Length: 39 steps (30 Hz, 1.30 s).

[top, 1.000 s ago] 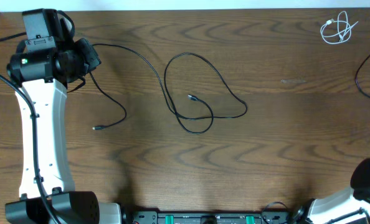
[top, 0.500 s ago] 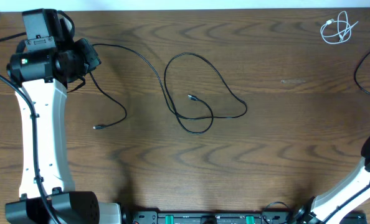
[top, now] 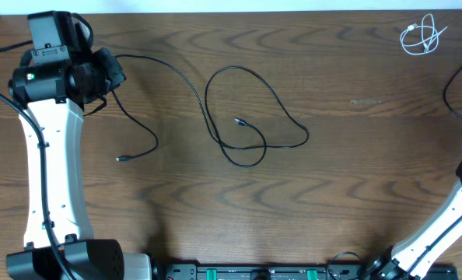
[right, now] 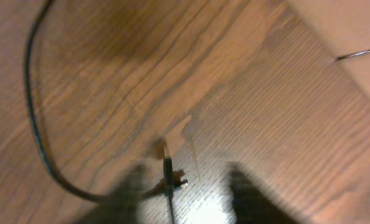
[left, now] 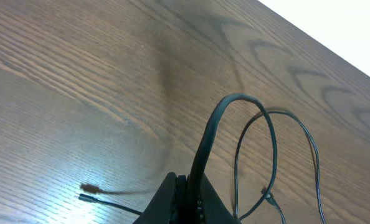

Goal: Untangle cables

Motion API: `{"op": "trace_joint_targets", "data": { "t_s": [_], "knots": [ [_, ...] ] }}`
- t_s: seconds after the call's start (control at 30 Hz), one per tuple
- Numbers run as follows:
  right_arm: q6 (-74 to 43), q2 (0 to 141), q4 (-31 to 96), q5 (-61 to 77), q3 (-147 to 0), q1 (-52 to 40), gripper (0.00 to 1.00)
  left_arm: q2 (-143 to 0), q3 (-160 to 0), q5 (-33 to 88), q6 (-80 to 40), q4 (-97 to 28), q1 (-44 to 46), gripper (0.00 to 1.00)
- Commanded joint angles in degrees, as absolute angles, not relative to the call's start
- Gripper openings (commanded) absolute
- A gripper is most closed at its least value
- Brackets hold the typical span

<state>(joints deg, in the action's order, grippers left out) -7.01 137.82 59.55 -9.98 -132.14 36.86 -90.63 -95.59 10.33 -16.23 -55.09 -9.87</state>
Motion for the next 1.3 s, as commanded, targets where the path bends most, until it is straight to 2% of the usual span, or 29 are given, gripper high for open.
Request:
{"op": "trace_joint_targets", "data": {
  "t_s": [0.0, 0.4, 0.6, 0.73, 0.83, 0.93, 1.27],
  "knots": [
    [-8.34, 137.95, 58.94, -8.45, -132.33, 37.1, 0.99, -90.67, -95.79, 9.82, -15.29, -55.05, -9.87, 0.07],
    [-8.32, 127.83, 58.57, -6.26, -132.88, 37.08, 0.99, -90.67, -95.79, 9.85, -15.27, -55.05, -9.78, 0.07],
    [2.04, 120.46, 58.94, 9.15, -132.88, 37.01, 0.99, -90.67, -95.79, 9.82, -15.27, -55.02, -9.78, 0.07],
    [10.26, 118.32, 60.93, 22.98, -132.88, 36.36, 0.94, -90.67, -95.79, 9.85, -15.27, -55.05, -9.78, 0.07],
    [10.15, 118.34, 63.35, 24.77, -132.79, 35.51, 0.8, -90.67, -95.79, 10.13, -15.27, -55.07, -9.78, 0.07],
    [10.17, 118.41, 65.6, 25.04, -132.31, 34.11, 0.75, -90.67, -95.79, 11.92, -15.25, -55.05, -9.74, 0.07],
    [12.1, 118.41, 71.61, 25.93, -132.31, 25.93, 0.77, -90.67, -95.79, 13.04, -14.81, -55.0, -3.84, 0.07]
  ]
}}
